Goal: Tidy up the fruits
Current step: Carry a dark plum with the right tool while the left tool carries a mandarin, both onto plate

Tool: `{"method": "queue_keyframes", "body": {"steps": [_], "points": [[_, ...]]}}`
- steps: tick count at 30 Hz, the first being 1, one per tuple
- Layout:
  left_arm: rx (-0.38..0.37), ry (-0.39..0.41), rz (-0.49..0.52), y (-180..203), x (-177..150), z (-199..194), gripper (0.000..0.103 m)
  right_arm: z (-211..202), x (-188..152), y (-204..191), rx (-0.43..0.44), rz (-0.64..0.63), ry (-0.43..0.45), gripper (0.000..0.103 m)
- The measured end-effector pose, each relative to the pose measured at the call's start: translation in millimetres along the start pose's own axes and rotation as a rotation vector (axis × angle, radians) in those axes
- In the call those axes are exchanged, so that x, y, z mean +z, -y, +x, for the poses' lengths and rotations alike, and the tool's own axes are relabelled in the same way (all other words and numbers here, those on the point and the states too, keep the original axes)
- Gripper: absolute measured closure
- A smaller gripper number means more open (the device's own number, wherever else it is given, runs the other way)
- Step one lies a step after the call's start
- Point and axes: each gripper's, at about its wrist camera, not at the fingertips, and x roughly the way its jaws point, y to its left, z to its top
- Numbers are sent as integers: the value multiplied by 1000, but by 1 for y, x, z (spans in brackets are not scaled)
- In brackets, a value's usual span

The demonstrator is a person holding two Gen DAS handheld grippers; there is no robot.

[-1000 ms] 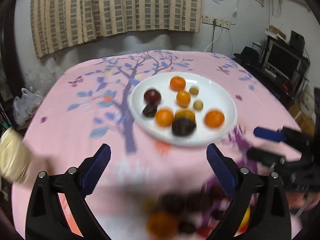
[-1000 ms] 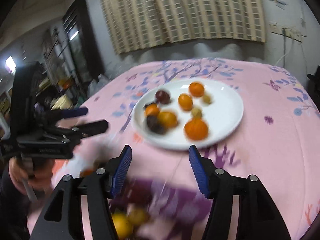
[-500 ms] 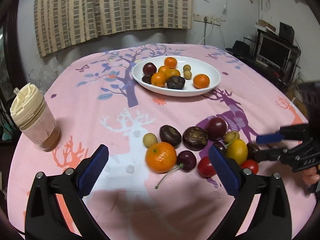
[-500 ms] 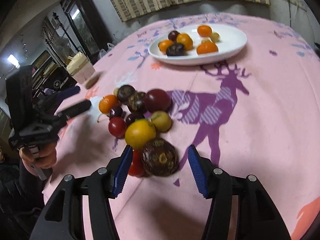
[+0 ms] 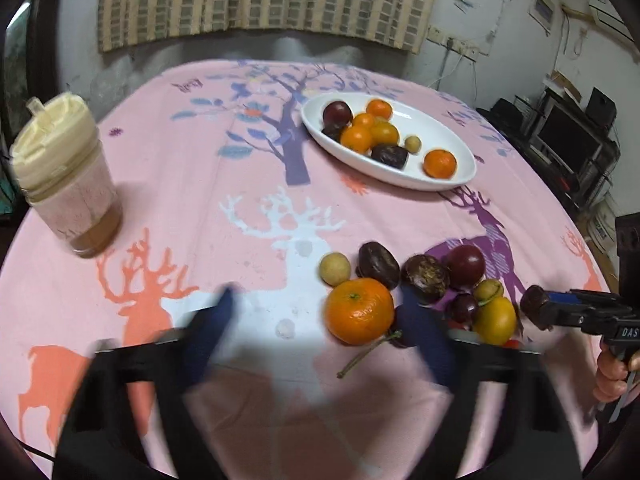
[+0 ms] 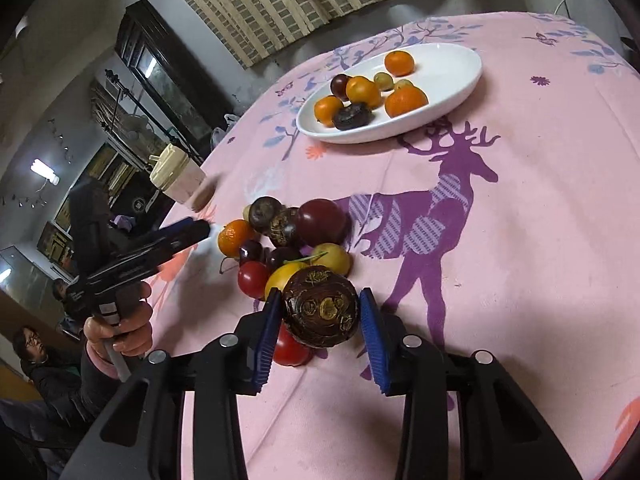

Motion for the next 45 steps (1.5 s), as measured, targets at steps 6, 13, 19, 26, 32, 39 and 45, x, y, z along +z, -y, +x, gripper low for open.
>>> {"method": "queue_keyframes", "body": {"steps": [6, 13, 19, 26, 32, 39, 45], "points": [[-42, -19, 70, 14, -5, 6, 50, 2, 1, 0, -15, -1, -13, 63], [-59, -59, 43, 14, -6, 20, 50, 2, 1, -4, -23, -19, -3, 63], [-98, -85, 28, 13, -8, 25, 60, 0, 0, -8, -18, -35, 9, 63], [-19, 78, 80, 22, -10, -19, 61, -8, -2, -7, -28, -34, 63, 63], [-49, 94, 138, 46, 53, -8, 60, -12, 40, -1, -95, 7, 198, 63], [-56, 26, 96, 76, 152, 88, 59, 29, 131, 14, -215, -13, 307, 60], [39, 96, 79, 63, 132, 52, 7, 28, 116, 5, -230, -67, 295, 43]]}}
